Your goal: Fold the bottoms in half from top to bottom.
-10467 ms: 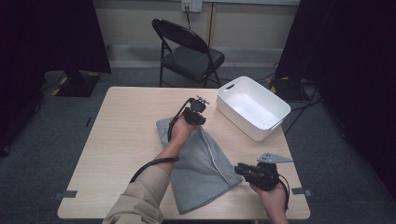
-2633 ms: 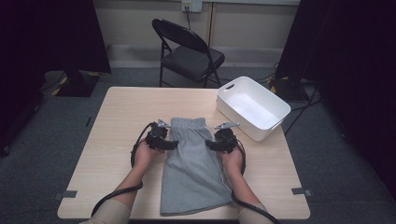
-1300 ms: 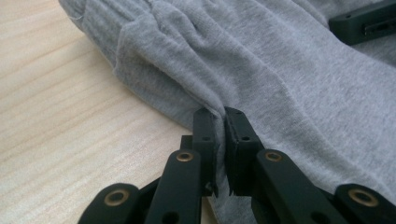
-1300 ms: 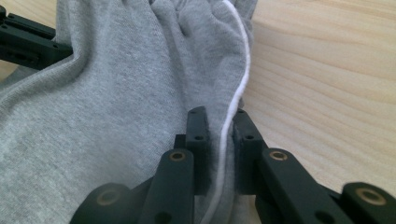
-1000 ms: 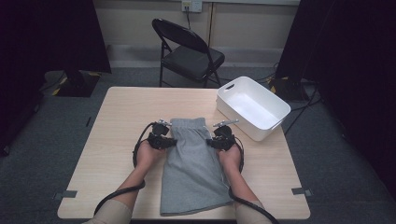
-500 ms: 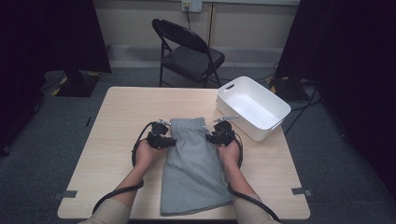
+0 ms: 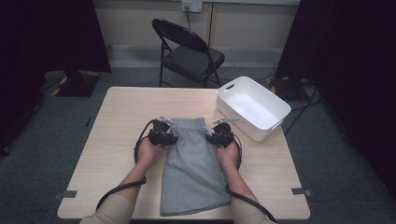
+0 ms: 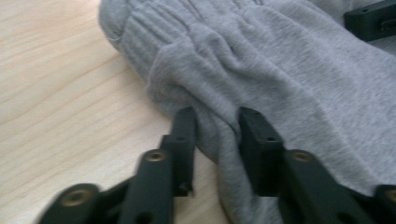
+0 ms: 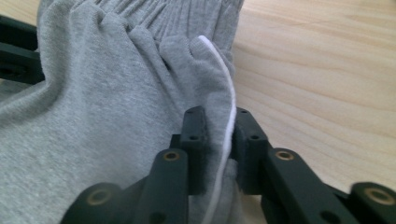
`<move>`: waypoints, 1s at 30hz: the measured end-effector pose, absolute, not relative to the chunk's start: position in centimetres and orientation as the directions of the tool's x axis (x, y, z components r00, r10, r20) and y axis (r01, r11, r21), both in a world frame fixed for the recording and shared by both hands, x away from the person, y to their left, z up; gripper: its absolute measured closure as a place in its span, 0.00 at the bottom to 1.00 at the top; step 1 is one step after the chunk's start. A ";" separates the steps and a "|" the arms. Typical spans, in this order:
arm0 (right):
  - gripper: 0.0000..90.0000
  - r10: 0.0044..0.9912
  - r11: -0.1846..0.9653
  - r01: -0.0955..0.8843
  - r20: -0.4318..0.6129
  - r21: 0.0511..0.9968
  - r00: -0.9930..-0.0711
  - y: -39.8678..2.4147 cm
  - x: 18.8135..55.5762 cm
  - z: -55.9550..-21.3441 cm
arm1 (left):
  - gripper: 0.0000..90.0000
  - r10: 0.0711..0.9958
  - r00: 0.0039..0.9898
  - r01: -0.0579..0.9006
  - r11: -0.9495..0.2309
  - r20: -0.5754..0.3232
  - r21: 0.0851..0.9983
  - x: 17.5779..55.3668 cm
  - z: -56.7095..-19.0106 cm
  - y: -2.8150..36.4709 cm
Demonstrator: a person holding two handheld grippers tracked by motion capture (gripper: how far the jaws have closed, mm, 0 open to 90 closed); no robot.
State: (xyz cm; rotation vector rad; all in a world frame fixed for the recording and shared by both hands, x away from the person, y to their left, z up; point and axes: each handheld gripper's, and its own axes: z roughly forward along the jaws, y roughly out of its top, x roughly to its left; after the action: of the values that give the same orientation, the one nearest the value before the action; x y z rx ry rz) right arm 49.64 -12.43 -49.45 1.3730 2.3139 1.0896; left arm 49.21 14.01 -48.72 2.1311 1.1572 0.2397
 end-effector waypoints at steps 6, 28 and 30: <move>0.89 0.838 0.249 0.685 0.202 0.685 -0.507 -12.6 49.8 -49.4 | 0.95 0.807 0.551 0.710 -0.319 -0.213 0.627 49.5 -48.7 14.1; 0.92 0.790 0.193 0.598 0.238 0.778 -0.565 -13.6 49.2 -45.0 | 0.95 0.783 0.588 0.612 -0.267 -0.202 0.744 48.3 -43.1 16.0; 0.92 0.783 0.200 0.592 0.236 0.781 -0.575 -13.7 48.6 -44.9 | 0.95 0.779 0.596 0.606 -0.276 -0.195 0.746 47.6 -43.2 16.2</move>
State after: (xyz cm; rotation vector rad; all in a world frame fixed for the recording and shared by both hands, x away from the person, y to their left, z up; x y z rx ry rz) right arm 48.56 -13.72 -44.88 1.3199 2.2581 1.3139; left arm 47.63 16.18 -43.18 1.9909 1.0989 0.2636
